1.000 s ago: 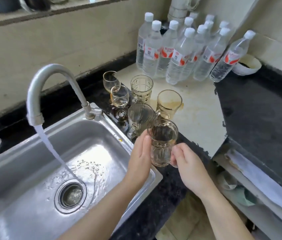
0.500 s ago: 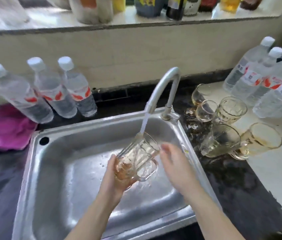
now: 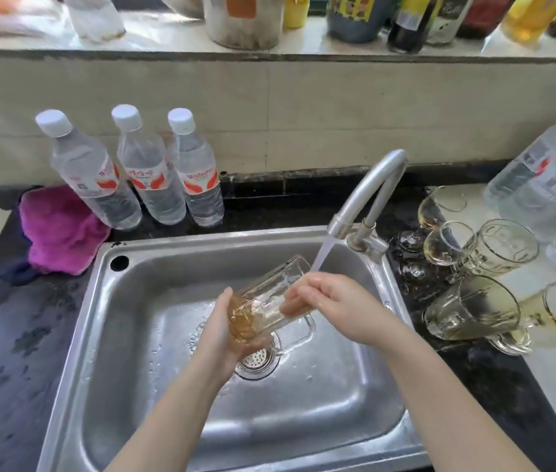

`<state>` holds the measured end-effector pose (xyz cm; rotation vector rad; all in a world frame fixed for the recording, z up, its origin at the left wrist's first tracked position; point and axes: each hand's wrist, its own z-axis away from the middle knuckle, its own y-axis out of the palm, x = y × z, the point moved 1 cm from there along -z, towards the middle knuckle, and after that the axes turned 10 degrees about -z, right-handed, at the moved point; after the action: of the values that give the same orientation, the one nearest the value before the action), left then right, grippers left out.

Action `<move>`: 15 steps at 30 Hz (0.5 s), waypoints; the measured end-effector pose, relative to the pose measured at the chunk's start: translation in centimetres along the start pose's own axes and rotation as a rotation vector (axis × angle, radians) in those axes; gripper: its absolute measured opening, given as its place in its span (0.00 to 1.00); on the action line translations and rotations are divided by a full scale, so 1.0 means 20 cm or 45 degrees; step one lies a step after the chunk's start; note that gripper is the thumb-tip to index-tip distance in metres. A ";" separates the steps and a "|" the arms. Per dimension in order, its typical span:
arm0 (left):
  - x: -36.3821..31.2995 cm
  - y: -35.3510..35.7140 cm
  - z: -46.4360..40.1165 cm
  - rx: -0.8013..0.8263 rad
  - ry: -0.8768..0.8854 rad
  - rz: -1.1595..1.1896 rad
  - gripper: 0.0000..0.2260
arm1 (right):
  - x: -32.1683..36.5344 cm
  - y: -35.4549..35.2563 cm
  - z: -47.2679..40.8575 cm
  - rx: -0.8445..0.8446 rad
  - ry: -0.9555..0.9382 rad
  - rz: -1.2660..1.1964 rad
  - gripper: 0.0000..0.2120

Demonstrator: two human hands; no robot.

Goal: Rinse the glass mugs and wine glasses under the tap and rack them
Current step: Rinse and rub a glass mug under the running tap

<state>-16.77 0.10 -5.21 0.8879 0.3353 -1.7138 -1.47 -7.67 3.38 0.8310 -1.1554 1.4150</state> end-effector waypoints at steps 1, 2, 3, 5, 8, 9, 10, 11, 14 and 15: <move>0.01 0.01 0.00 -0.015 0.060 -0.043 0.17 | 0.00 -0.01 -0.01 -0.100 0.028 -0.080 0.12; 0.03 0.02 -0.02 -0.056 0.131 -0.109 0.16 | 0.00 0.00 -0.03 -0.214 0.076 -0.180 0.12; 0.03 0.03 -0.03 -0.086 0.183 -0.156 0.15 | 0.02 0.01 -0.04 -0.311 0.121 -0.275 0.13; 0.00 0.05 -0.02 -0.111 0.182 -0.176 0.15 | 0.01 0.03 -0.03 -0.325 0.073 -0.268 0.12; -0.09 0.05 -0.04 0.011 -0.042 -0.045 0.17 | -0.02 0.00 0.03 -0.002 -0.012 0.225 0.11; -0.09 0.05 -0.03 0.053 -0.081 -0.073 0.17 | -0.03 -0.03 0.03 0.030 0.000 0.319 0.10; -0.09 0.05 -0.03 0.054 -0.091 -0.101 0.16 | -0.04 -0.05 0.03 0.009 -0.002 0.315 0.10; -0.07 0.06 -0.04 0.035 -0.061 -0.094 0.16 | -0.04 -0.05 0.02 -0.052 -0.029 0.240 0.09; -0.04 0.10 -0.04 0.023 0.055 -0.053 0.16 | -0.03 0.00 -0.03 -0.351 -0.034 -0.159 0.10; -0.04 0.11 -0.04 0.039 0.042 -0.032 0.16 | -0.03 0.02 -0.03 -0.389 -0.039 -0.225 0.10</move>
<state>-14.39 0.39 -4.65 0.9385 0.3445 -1.7334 -1.62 -7.28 2.60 0.7194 -1.2512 1.0520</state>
